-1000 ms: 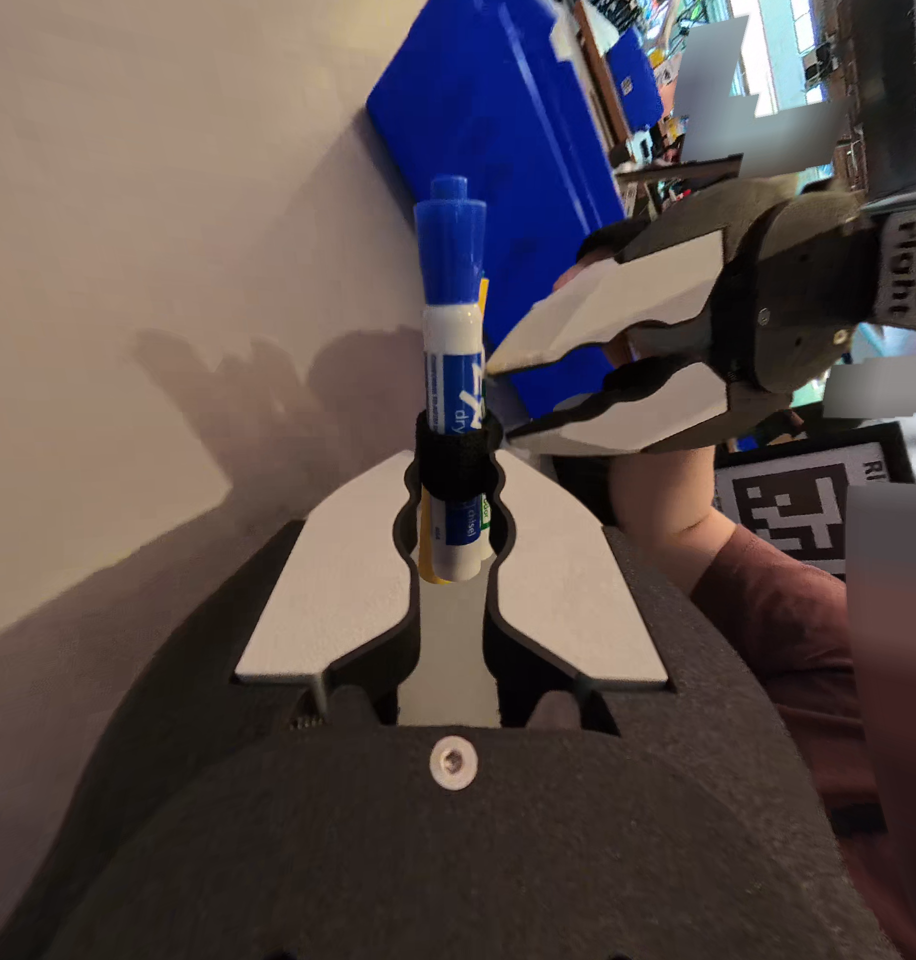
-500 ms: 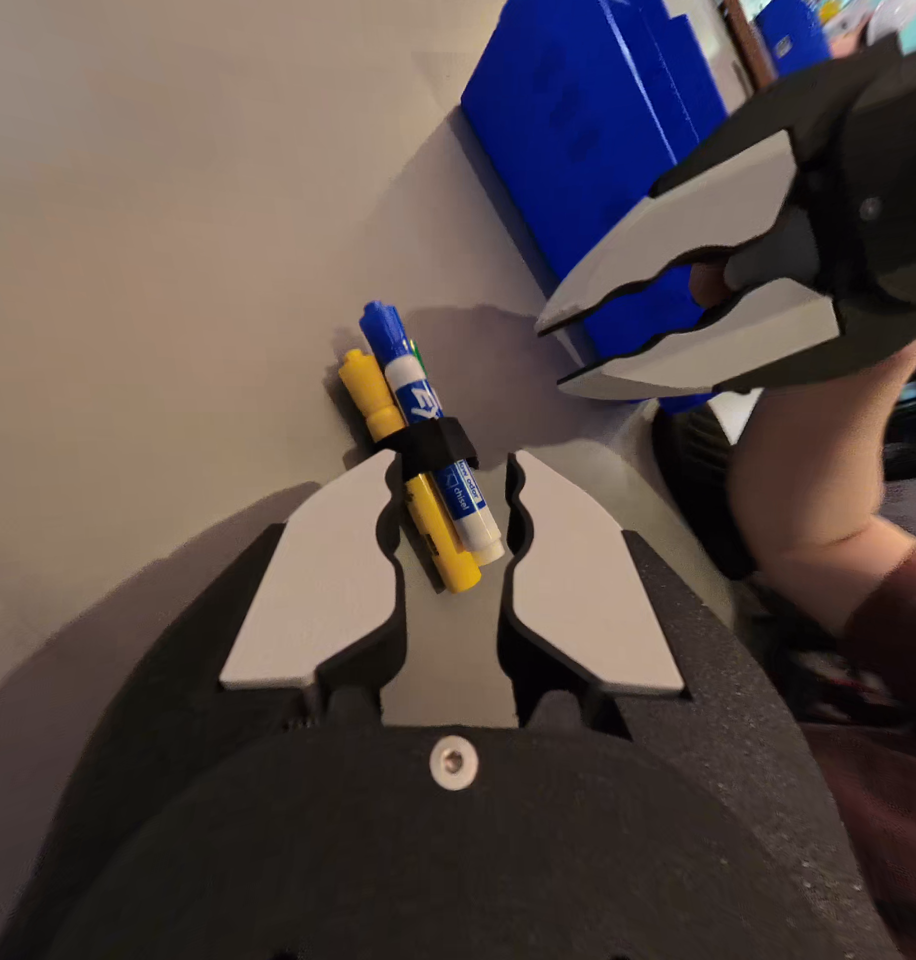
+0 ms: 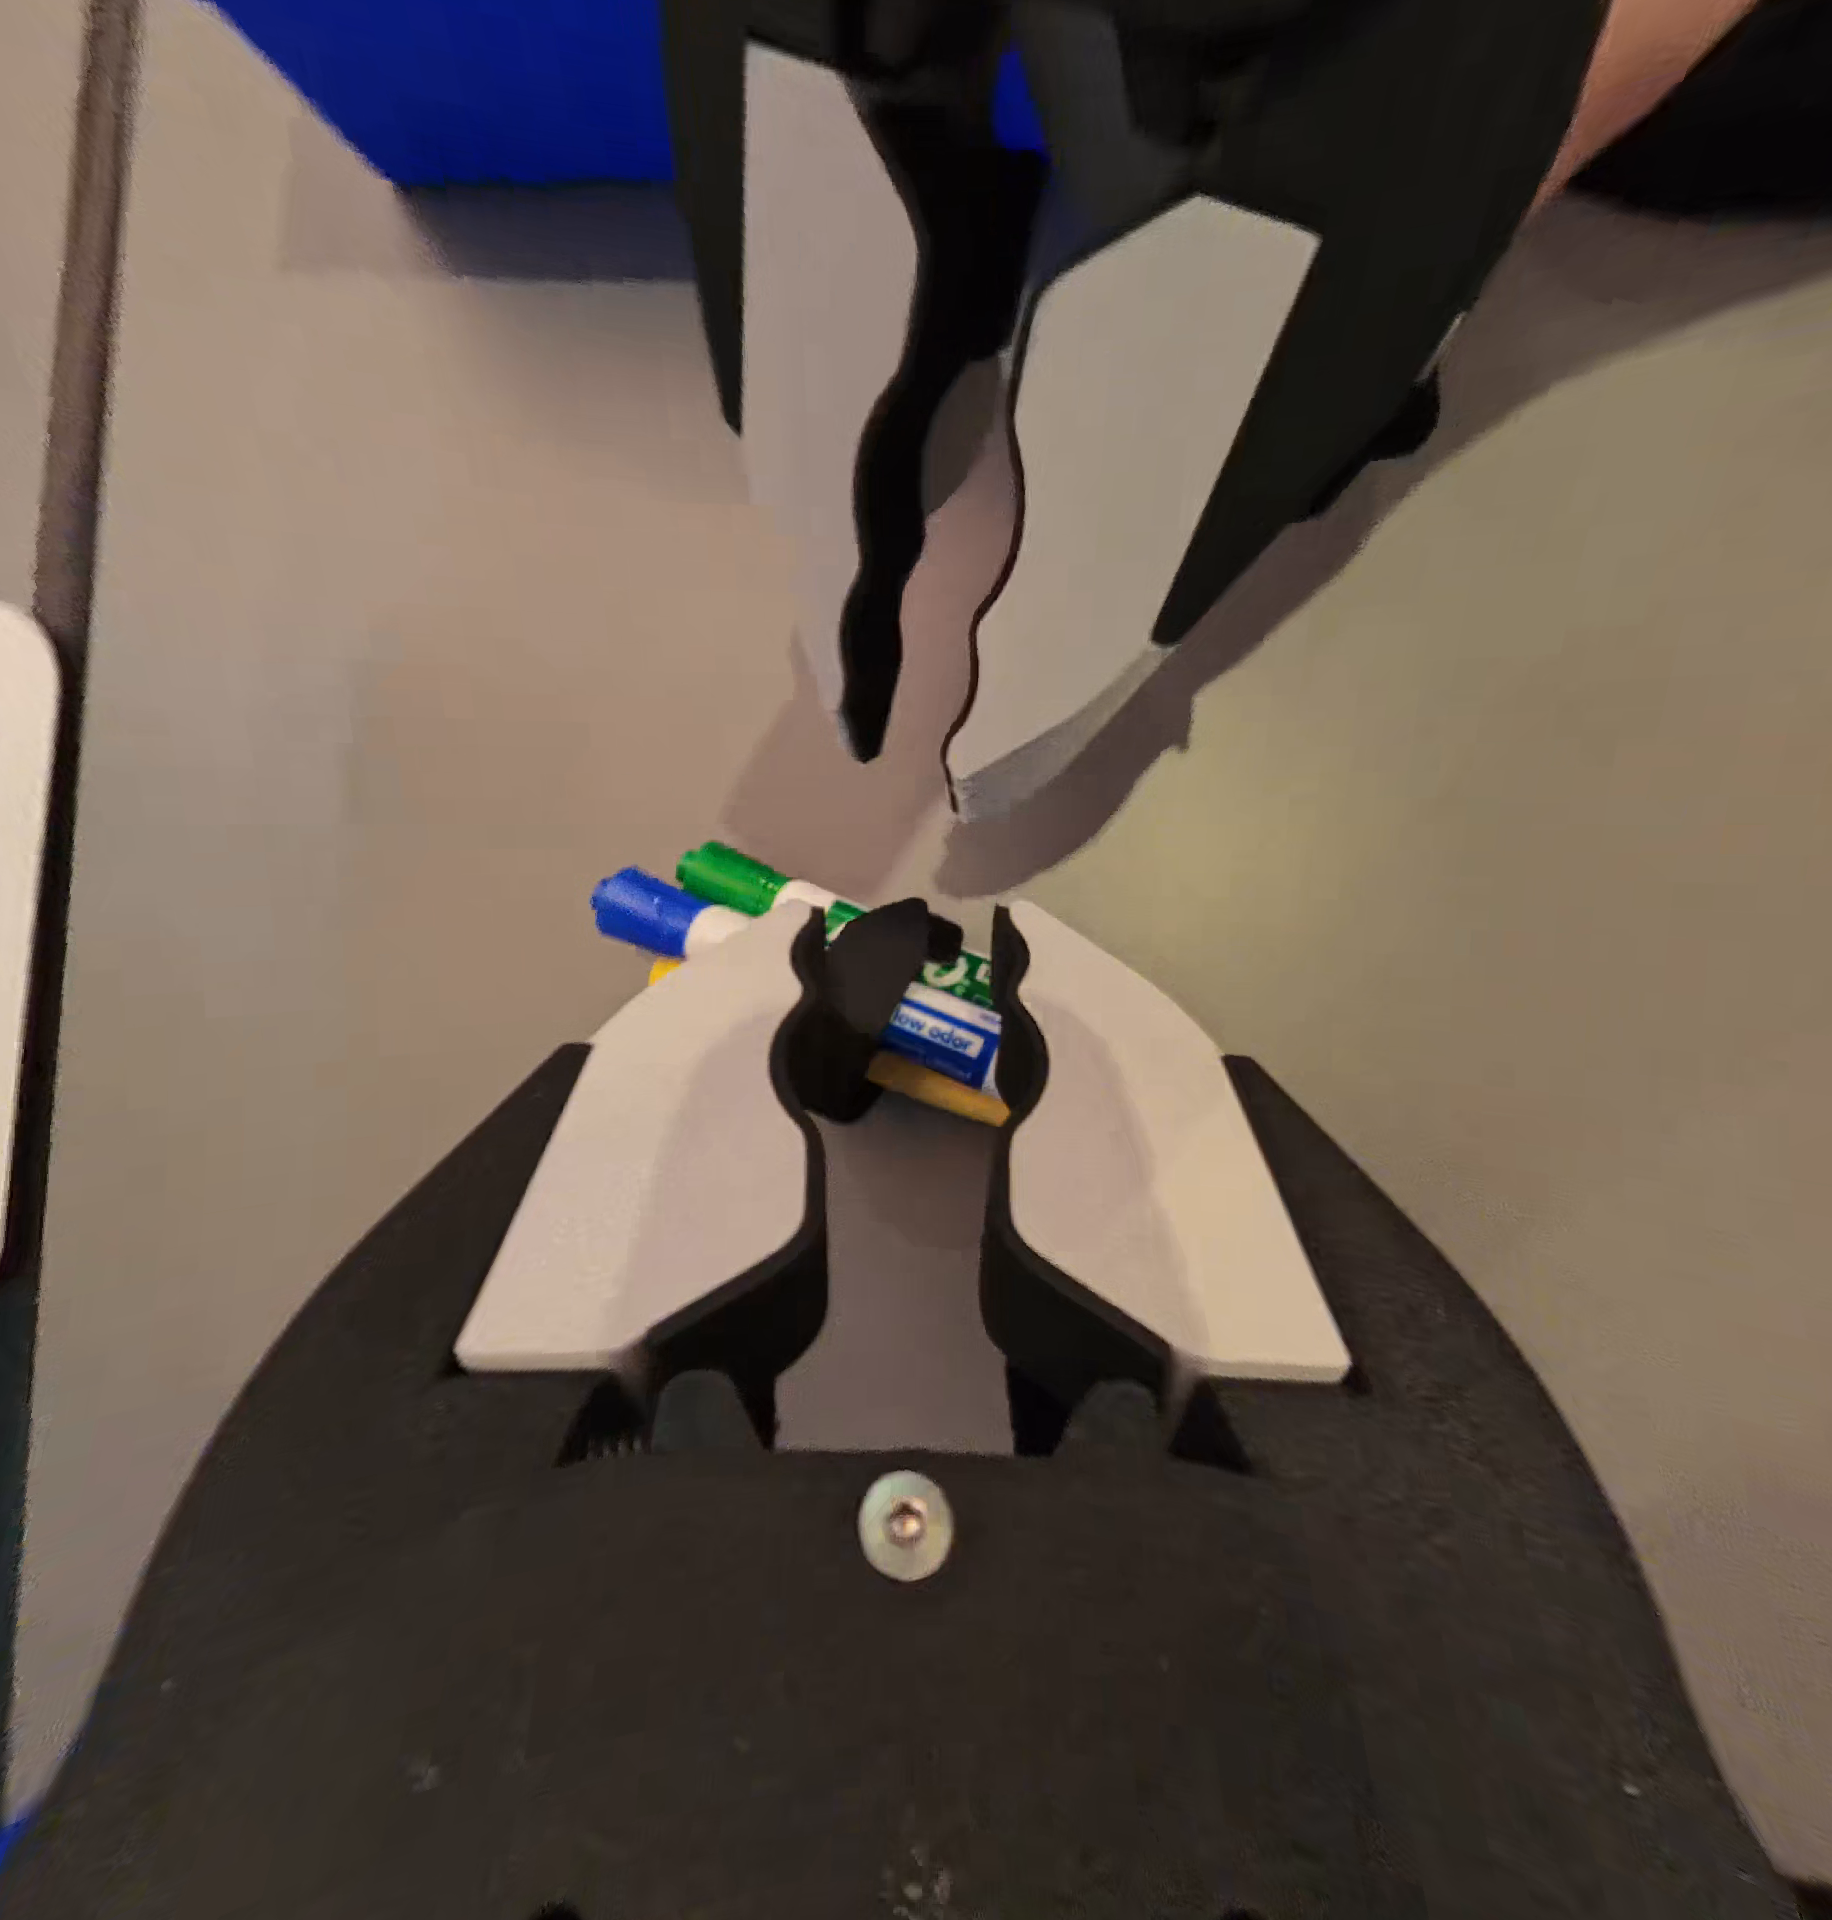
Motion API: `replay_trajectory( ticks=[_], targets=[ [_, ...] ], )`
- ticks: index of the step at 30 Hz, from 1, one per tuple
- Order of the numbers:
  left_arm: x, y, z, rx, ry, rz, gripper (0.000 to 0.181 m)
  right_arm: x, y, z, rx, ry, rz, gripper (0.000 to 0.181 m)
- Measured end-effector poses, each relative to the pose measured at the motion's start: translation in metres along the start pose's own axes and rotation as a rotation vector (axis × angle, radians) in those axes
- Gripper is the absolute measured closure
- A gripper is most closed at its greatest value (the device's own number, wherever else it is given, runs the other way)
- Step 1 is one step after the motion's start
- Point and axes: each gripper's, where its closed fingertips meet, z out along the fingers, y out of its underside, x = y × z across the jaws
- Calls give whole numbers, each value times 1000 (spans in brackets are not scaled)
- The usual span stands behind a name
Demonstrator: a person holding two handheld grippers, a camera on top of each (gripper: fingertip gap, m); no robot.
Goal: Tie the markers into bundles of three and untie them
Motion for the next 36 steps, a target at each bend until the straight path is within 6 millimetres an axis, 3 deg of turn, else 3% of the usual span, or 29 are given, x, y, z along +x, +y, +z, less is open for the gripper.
replay_trajectory(
  ticks=[5,10,12,17,25,32,36],
  targets=[
    [2,9,14,-91,122,157,151,-6,-2,-5,127,19,111,159],
    [1,21,26,-203,150,292,153,3,12,13,148,59,116,156],
    [3,29,32,-261,176,298,154,-3,10,19,170,29,85,155],
    [-2,28,30,-245,178,279,158,-8,2,21,199,54,-20,150],
    [-9,39,29,-224,154,272,166,-13,1,31,231,-1,-33,147],
    [-11,43,28,-203,142,224,167,-21,-9,35,274,14,-176,157],
    [-11,43,25,-197,153,177,173,-14,-6,43,235,63,-164,161]
  ],
)
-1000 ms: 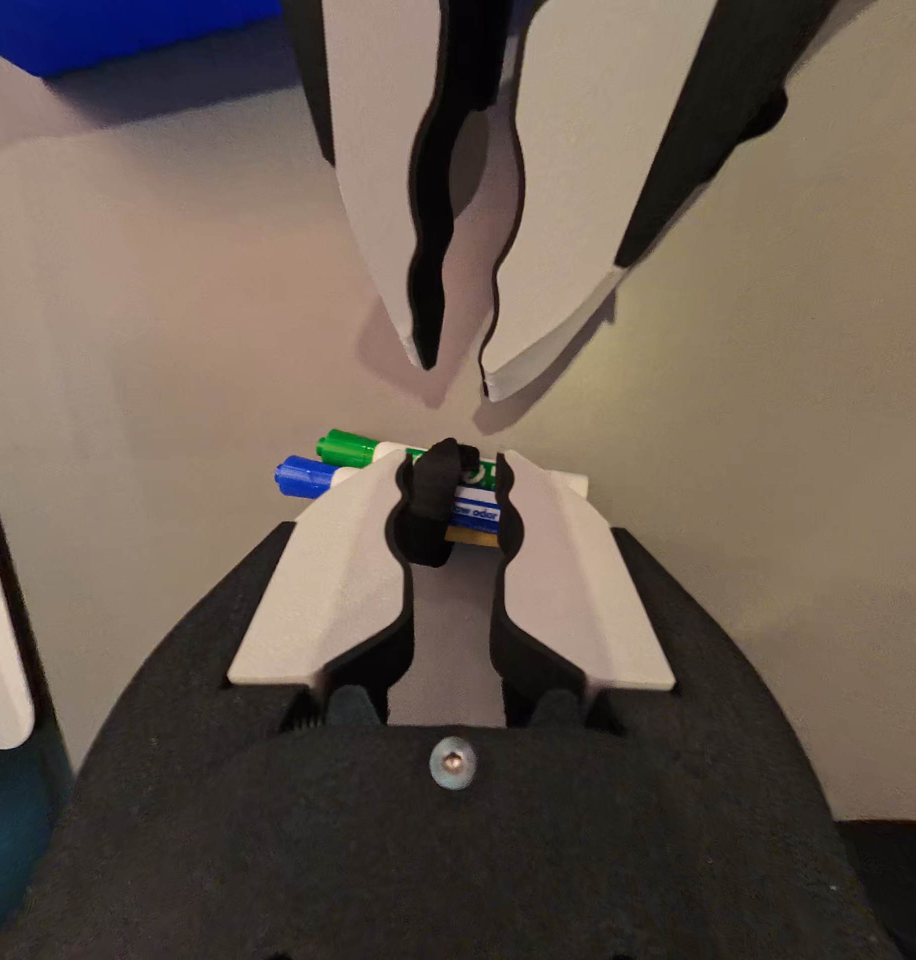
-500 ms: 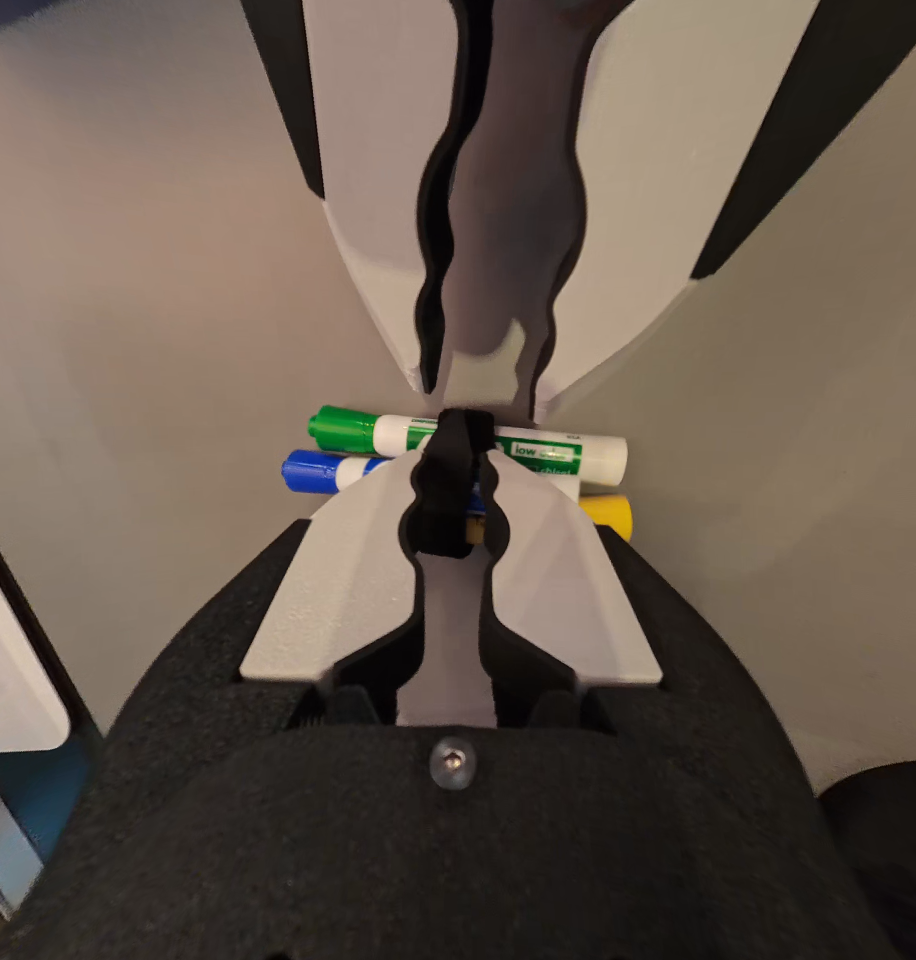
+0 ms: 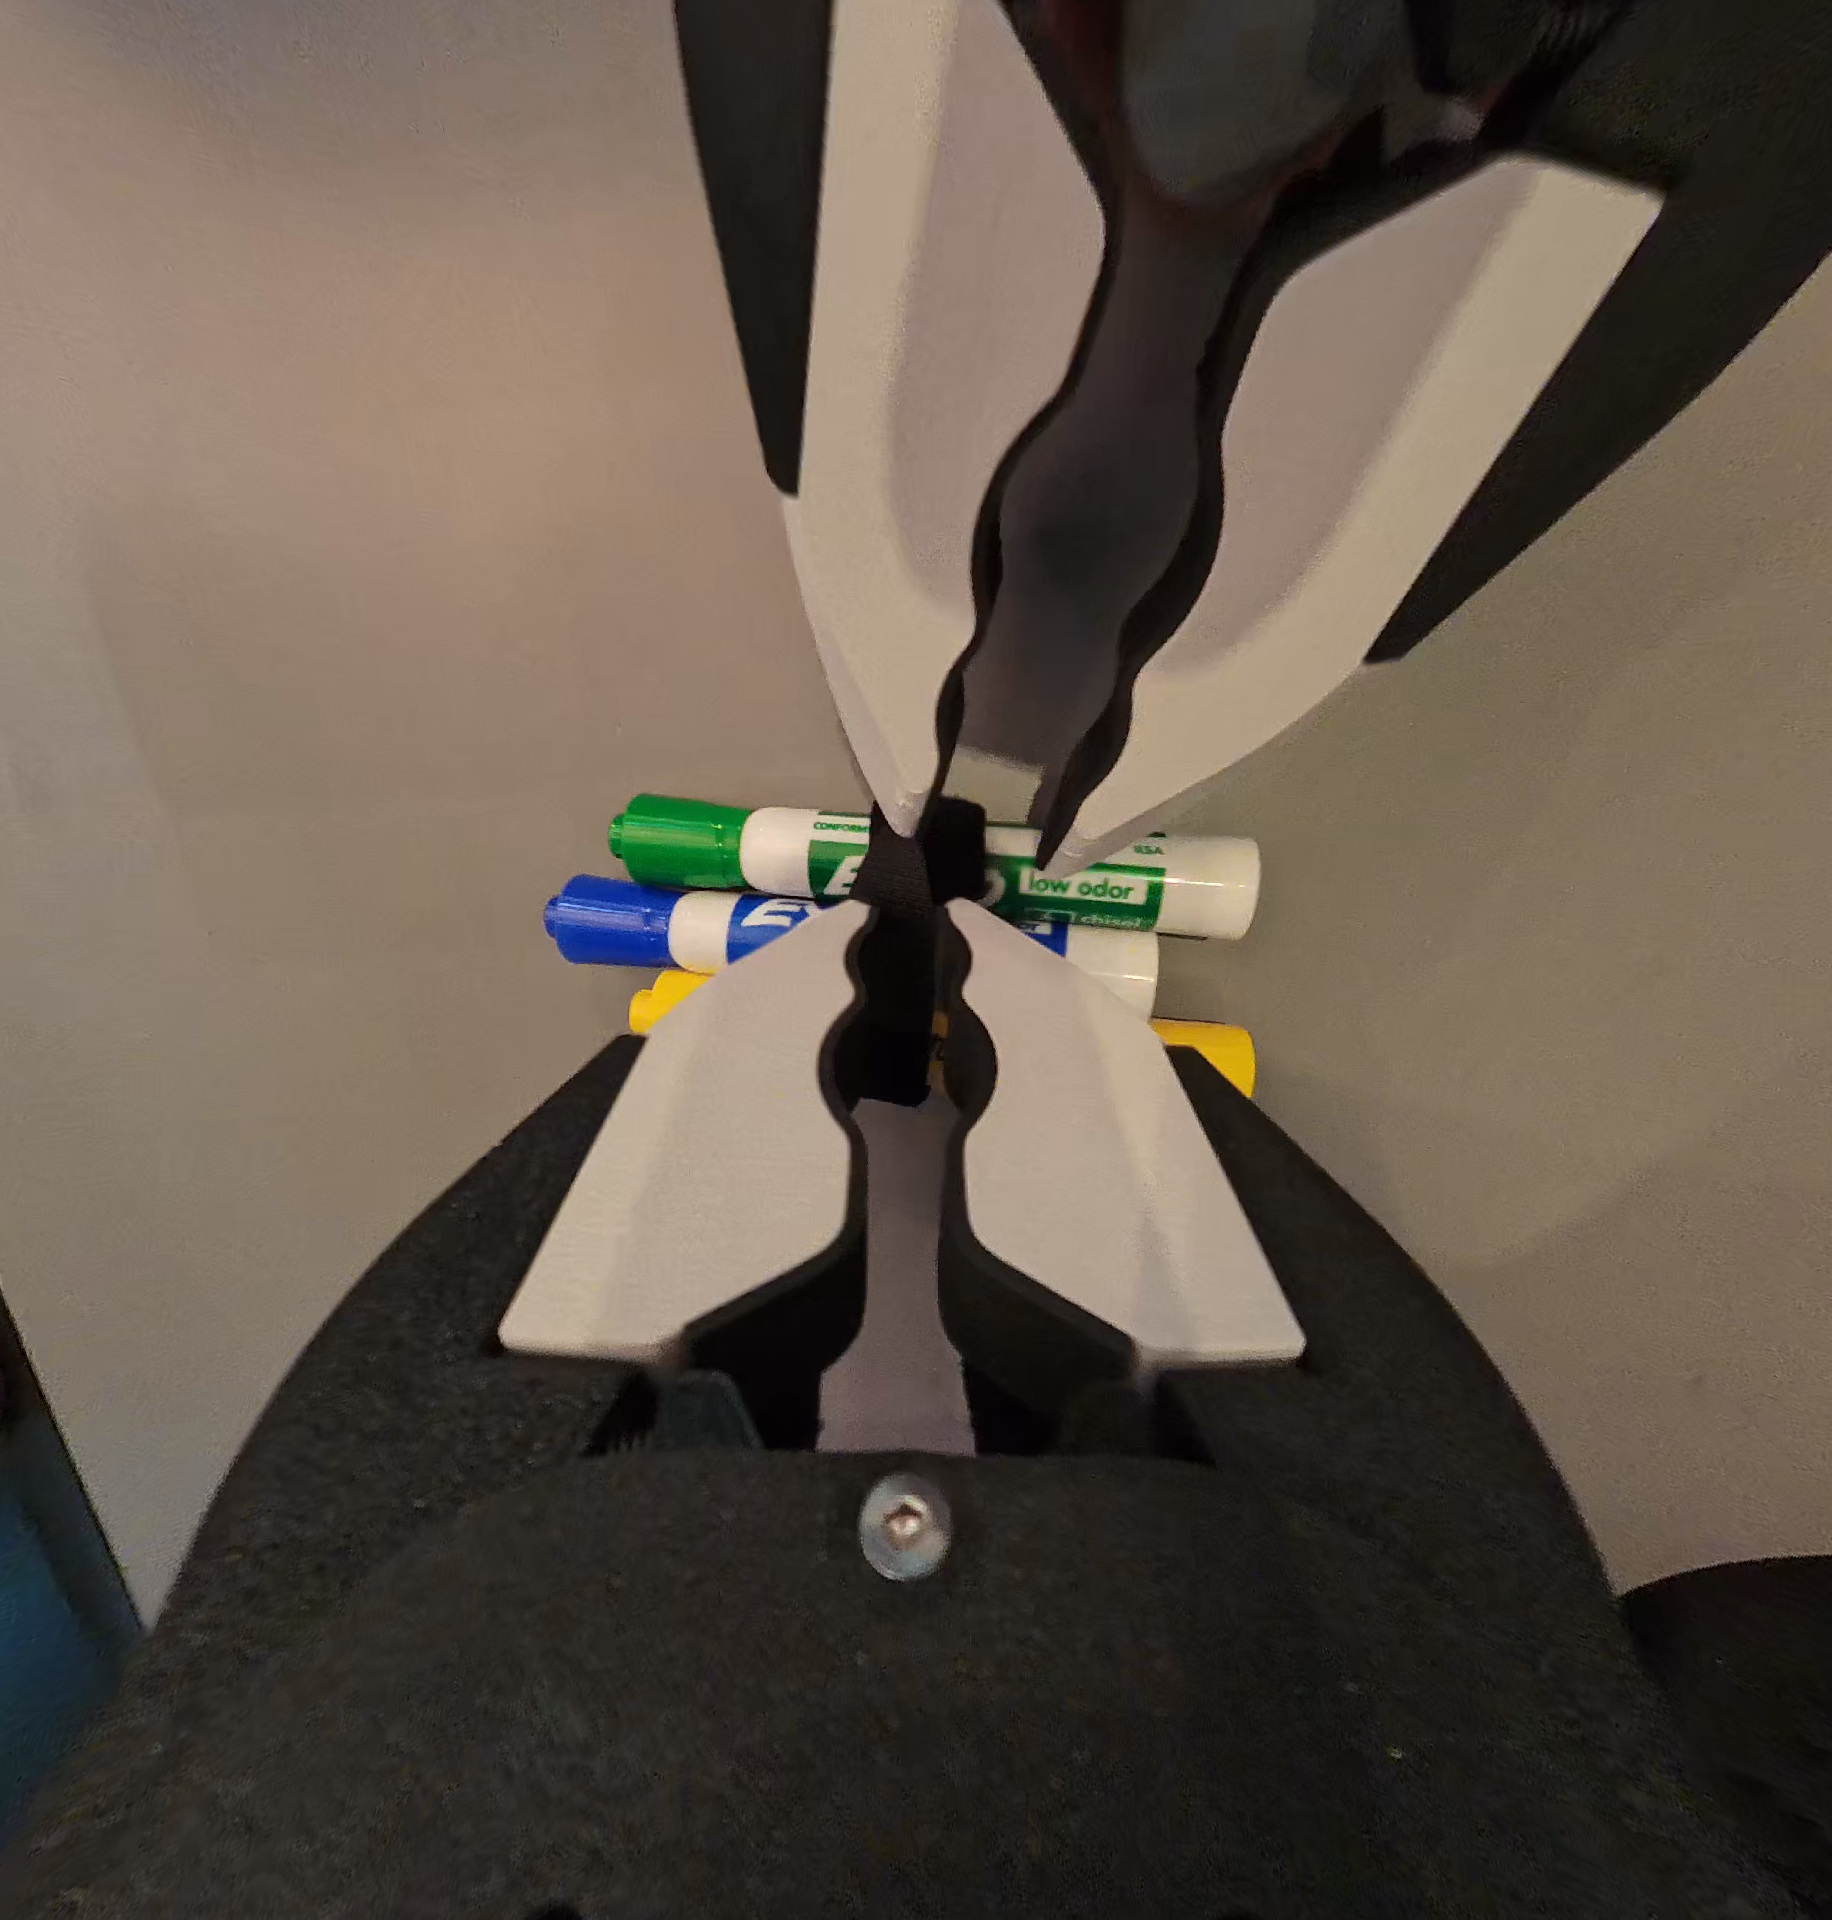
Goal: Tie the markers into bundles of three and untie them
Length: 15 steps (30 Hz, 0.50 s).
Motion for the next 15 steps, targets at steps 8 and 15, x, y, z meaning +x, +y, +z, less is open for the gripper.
replay_trajectory(
  ticks=[8,15],
  targets=[
    [-3,3,-2,33,33,-97,177,8,-6,7,3,148,45,168],
    [-7,2,-2,85,131,-293,178,8,-5,11,-41,251,-124,180]
  ],
)
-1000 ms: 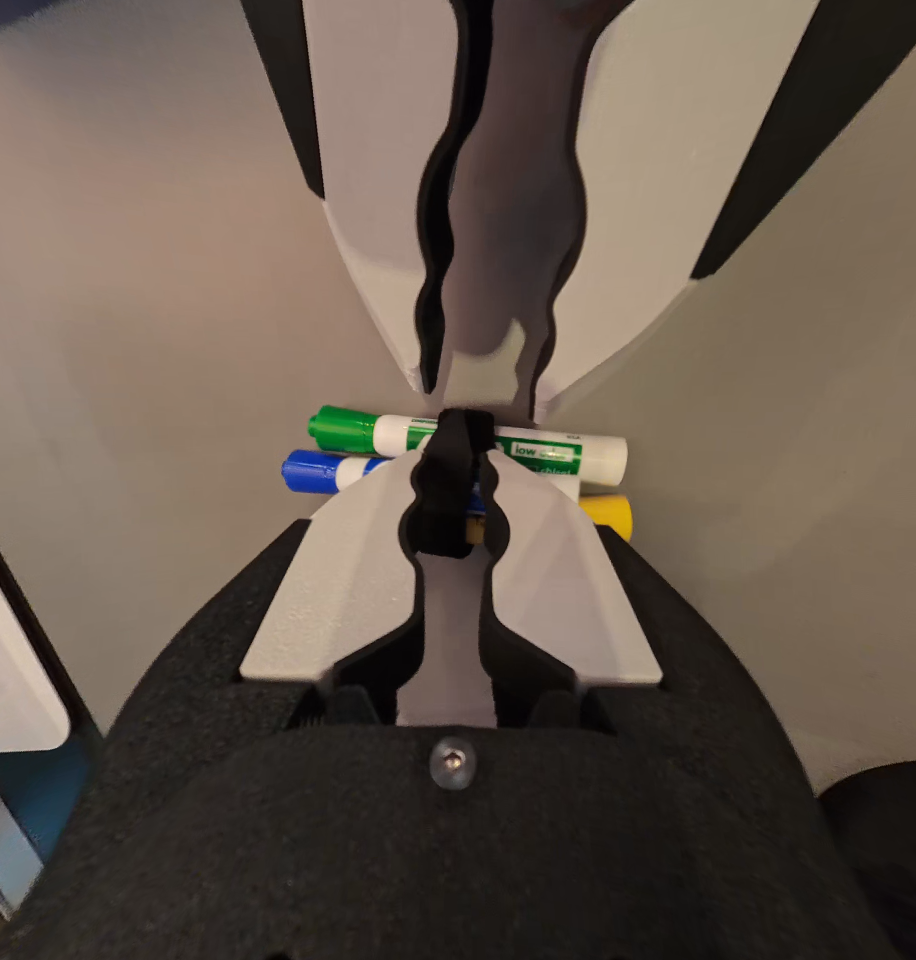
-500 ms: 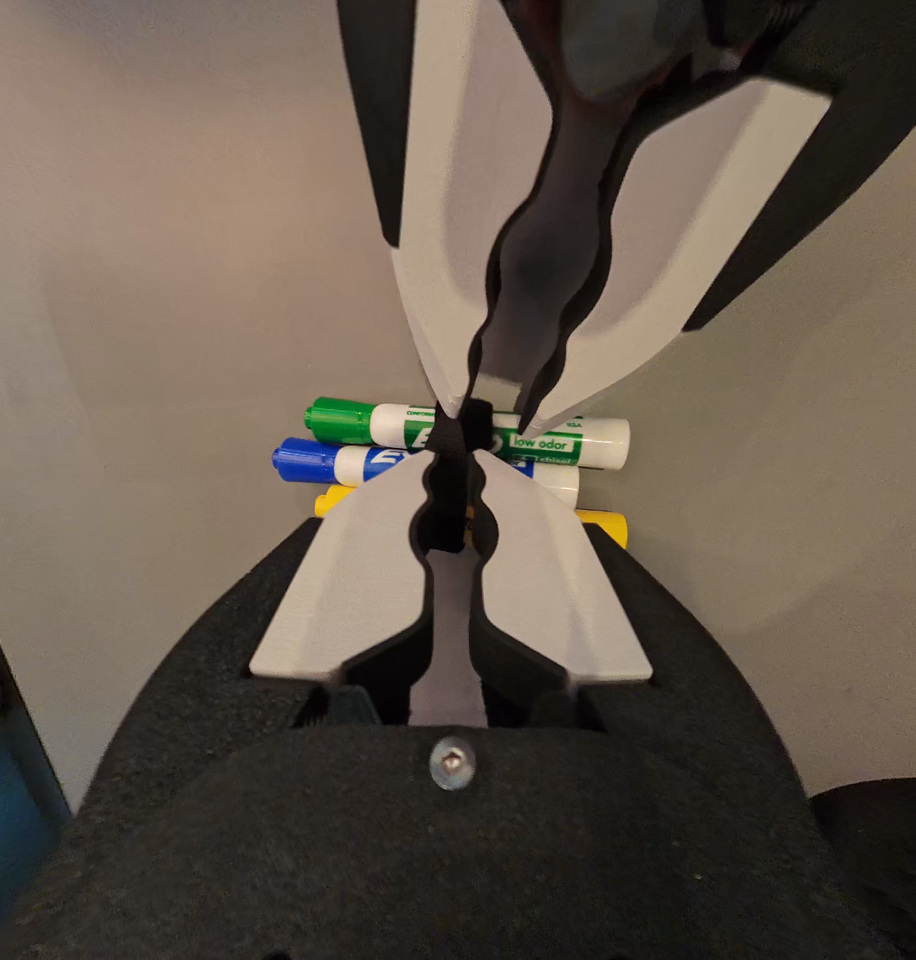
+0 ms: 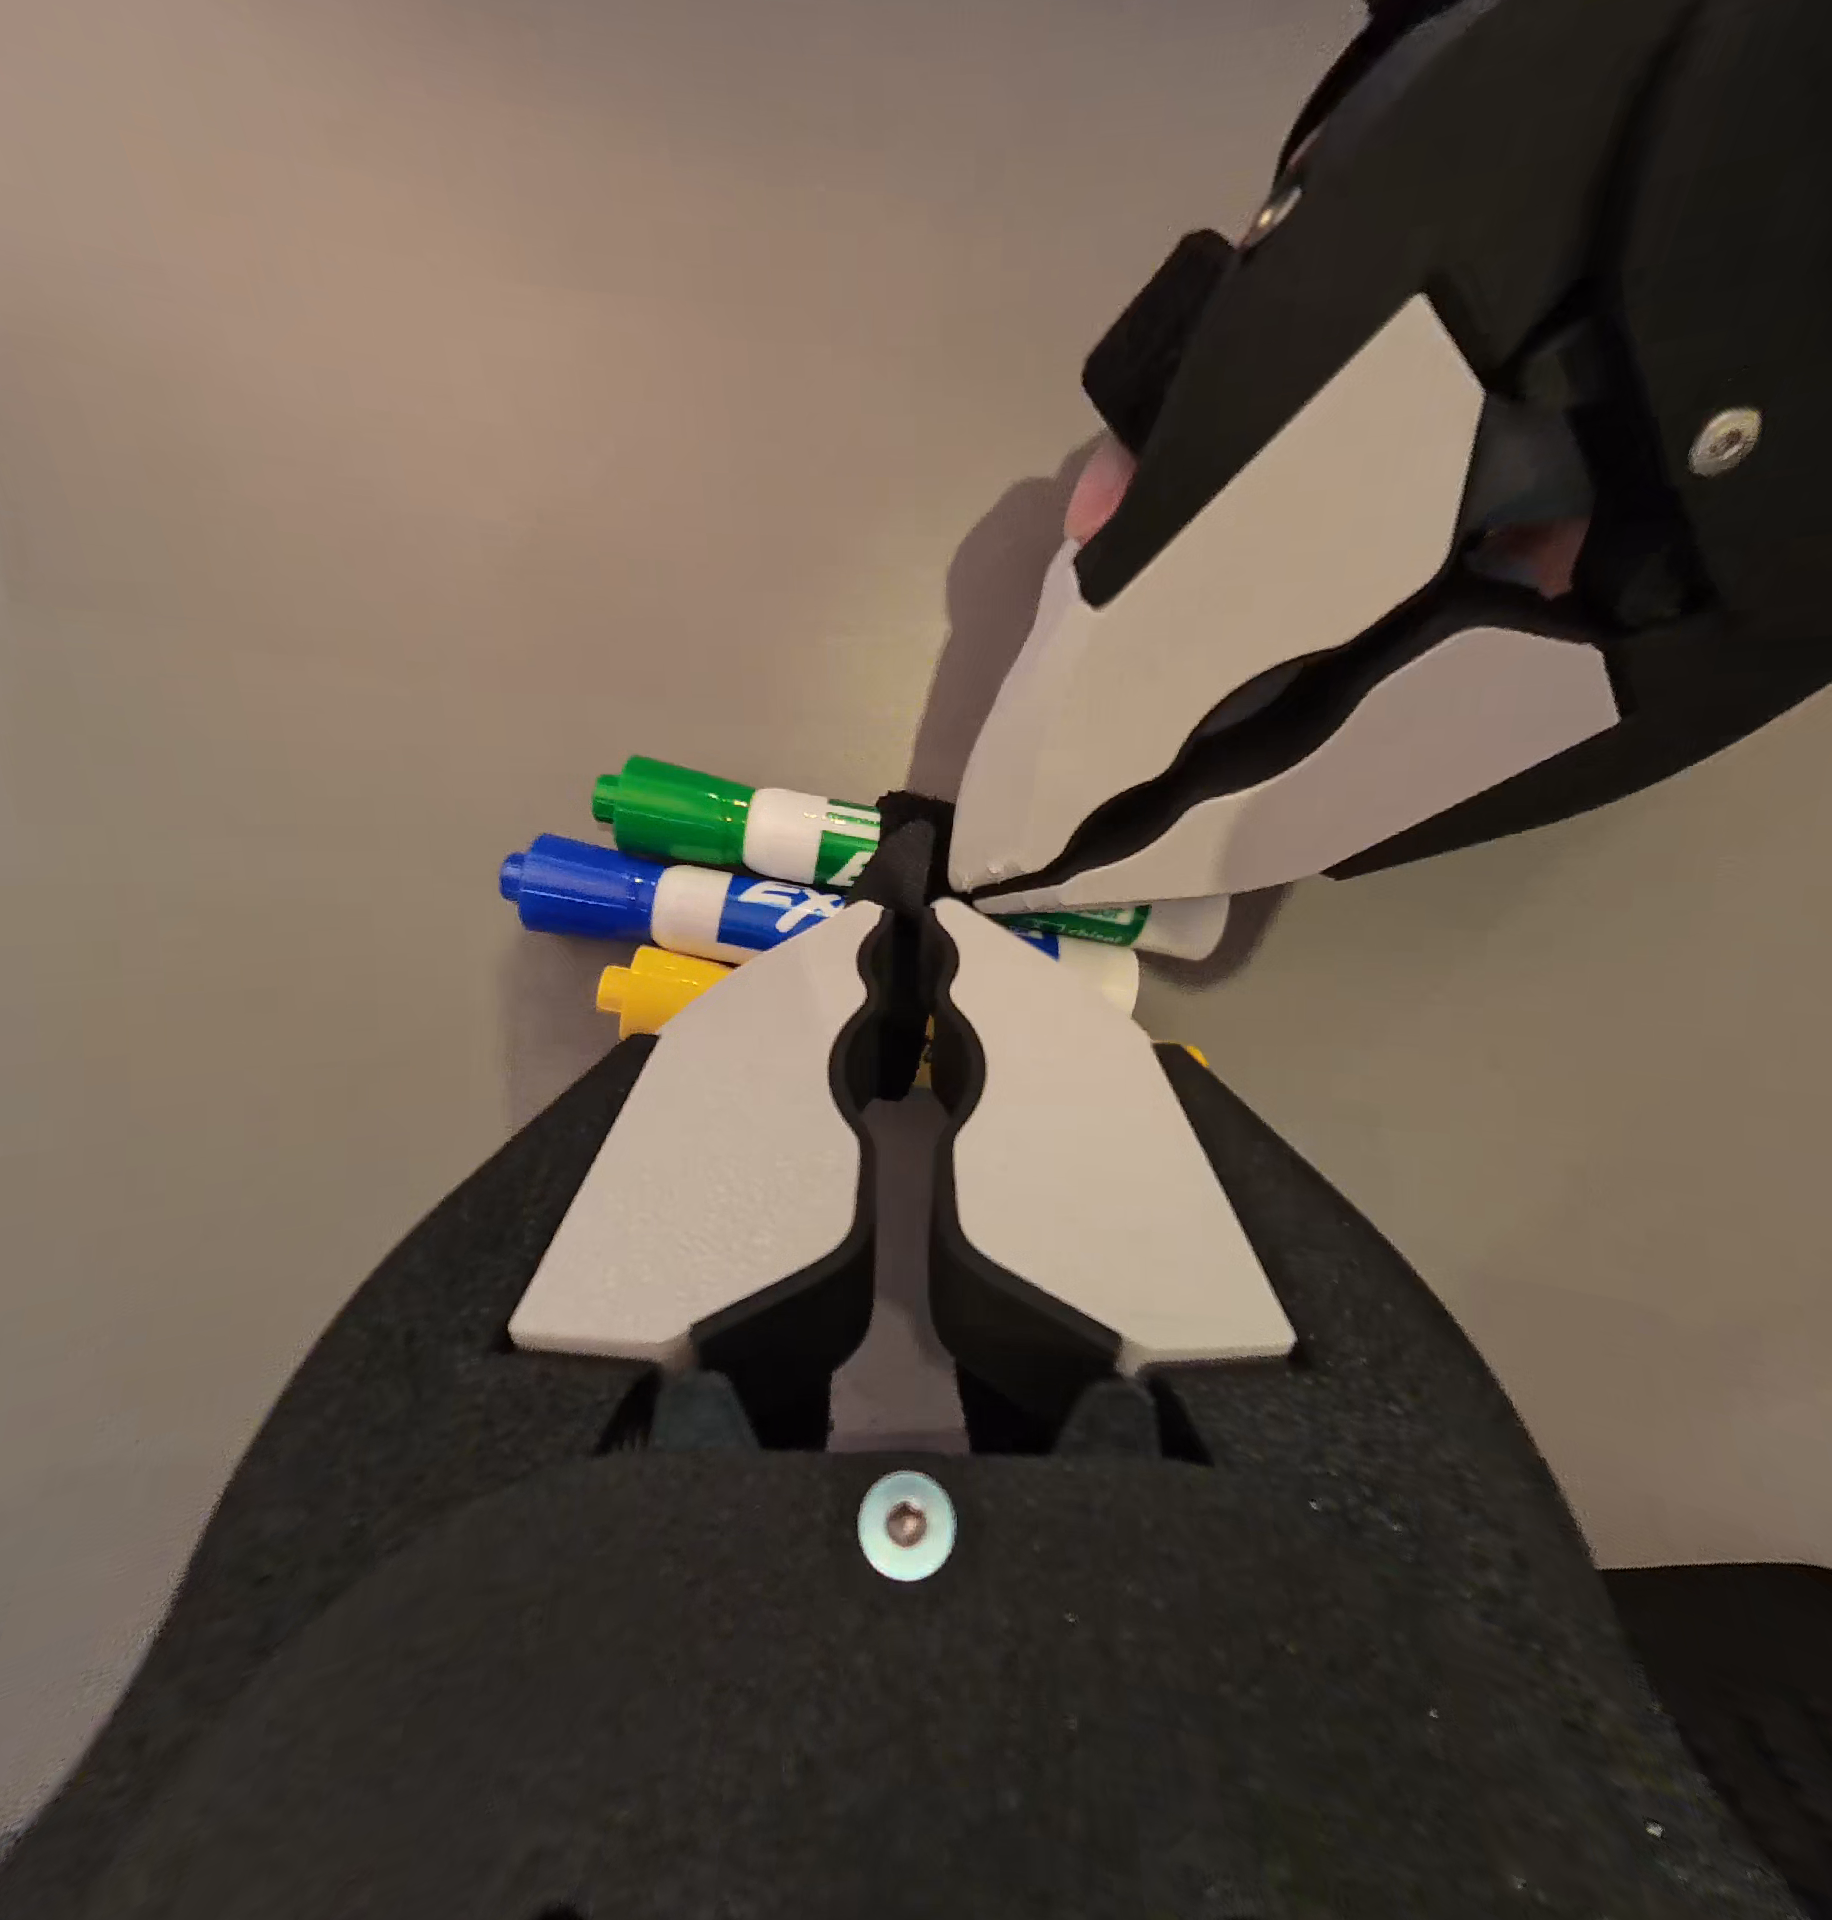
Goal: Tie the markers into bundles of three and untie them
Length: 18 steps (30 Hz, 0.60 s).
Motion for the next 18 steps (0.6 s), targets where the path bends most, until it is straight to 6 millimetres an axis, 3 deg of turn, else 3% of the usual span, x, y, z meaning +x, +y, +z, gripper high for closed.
replay_trajectory(
  ticks=[8,18],
  targets=[
    [-5,-4,0,11,-37,-38,180,3,2,2,-6,-75,127,180],
    [-11,-7,-1,143,-121,-198,180,5,3,3,-13,-83,138,179]
  ],
)
